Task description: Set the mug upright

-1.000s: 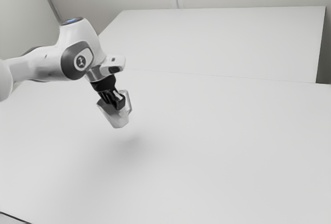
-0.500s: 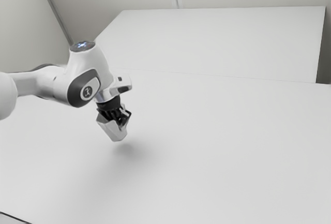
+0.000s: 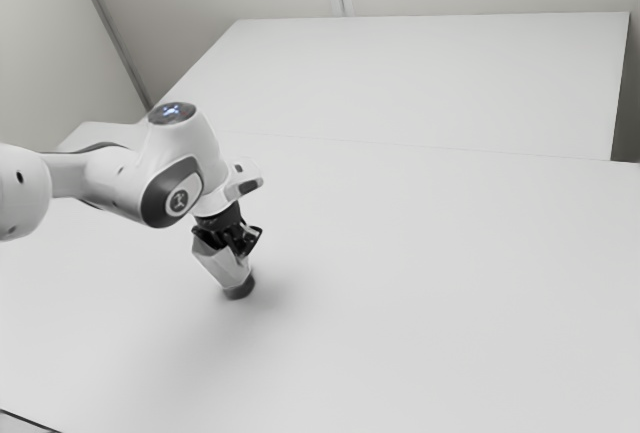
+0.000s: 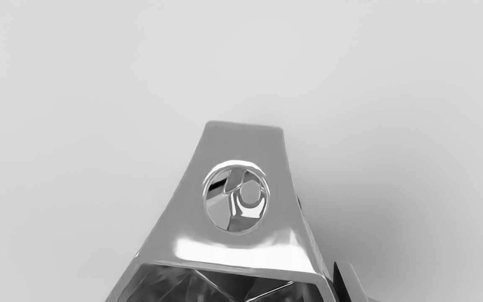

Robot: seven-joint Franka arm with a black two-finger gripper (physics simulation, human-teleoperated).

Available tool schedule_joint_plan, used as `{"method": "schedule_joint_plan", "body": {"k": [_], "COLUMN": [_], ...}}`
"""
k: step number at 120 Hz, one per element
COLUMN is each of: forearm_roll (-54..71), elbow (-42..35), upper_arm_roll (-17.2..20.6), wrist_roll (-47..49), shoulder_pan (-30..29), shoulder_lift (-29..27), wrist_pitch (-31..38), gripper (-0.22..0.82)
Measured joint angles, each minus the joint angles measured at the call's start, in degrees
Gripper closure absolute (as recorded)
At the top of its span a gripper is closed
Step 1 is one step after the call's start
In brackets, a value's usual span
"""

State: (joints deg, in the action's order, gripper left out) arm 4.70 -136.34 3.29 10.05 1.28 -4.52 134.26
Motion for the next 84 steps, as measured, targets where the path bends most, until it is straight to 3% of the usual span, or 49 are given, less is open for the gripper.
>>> {"method": "schedule_joint_plan", "body": {"k": [84], "forearm_roll": [-0.03], "elbow": [0.09], "upper_arm_roll": [0.70], "wrist_roll": [6.76], "shoulder_pan": [-0.96], "shoulder_lift": [4.22], "wrist_pitch": [3.05], "gripper": [0.77]}}
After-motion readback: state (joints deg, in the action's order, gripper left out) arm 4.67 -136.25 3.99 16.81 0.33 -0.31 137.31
